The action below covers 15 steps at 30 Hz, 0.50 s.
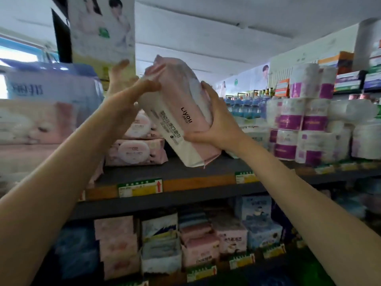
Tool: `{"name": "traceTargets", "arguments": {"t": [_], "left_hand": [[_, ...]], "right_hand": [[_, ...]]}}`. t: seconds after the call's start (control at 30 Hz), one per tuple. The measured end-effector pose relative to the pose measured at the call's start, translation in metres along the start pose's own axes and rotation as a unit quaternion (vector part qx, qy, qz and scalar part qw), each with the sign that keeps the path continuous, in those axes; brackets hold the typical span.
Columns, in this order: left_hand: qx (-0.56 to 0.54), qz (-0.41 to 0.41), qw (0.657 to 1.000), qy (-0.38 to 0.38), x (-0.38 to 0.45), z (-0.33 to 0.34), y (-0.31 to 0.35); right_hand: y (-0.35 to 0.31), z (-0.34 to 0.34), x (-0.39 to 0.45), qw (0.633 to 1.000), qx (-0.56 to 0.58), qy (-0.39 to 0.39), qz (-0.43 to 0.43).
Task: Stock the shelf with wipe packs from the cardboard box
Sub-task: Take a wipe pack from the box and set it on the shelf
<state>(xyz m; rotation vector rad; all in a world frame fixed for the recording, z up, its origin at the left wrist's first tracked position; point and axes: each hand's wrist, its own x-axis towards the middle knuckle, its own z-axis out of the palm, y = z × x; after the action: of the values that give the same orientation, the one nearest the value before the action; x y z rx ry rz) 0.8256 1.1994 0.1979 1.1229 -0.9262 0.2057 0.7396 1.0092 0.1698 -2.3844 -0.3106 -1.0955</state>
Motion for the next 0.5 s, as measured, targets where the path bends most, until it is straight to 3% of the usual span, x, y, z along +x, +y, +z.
{"name": "traceTargets", "arguments": {"t": [0.03,0.1,0.2,0.23,0.3,0.37,0.43,0.5], "left_hand": [[0.118,0.044,0.991,0.053,0.003,-0.011,0.002],[0.357,0.131,0.919,0.103,0.005,-0.028,-0.002],[0.527,0.144,0.837,0.03,0.006,-0.039,-0.018],[0.594,0.113,0.797,-0.01,0.011,-0.042,-0.025],[0.723,0.007,0.684,-0.095,0.019,-0.052,-0.044],[0.778,-0.084,0.602,-0.156,0.025,-0.064,-0.064],[0.795,-0.145,0.558,-0.188,0.03,-0.076,-0.082],[0.789,-0.196,0.547,-0.201,0.033,-0.082,-0.09]], "right_hand": [[0.004,0.008,0.011,0.997,-0.076,0.017,-0.029],[0.014,0.025,0.03,0.967,-0.239,0.01,-0.081],[0.033,0.062,0.053,0.915,-0.358,-0.066,-0.177],[0.039,0.077,0.058,0.902,-0.373,-0.092,-0.197],[0.047,0.108,0.068,0.889,-0.386,-0.129,-0.211],[0.054,0.137,0.076,0.88,-0.384,-0.149,-0.236],[0.056,0.16,0.08,0.868,-0.37,-0.169,-0.284],[0.054,0.17,0.085,0.865,-0.322,-0.209,-0.323]]}}
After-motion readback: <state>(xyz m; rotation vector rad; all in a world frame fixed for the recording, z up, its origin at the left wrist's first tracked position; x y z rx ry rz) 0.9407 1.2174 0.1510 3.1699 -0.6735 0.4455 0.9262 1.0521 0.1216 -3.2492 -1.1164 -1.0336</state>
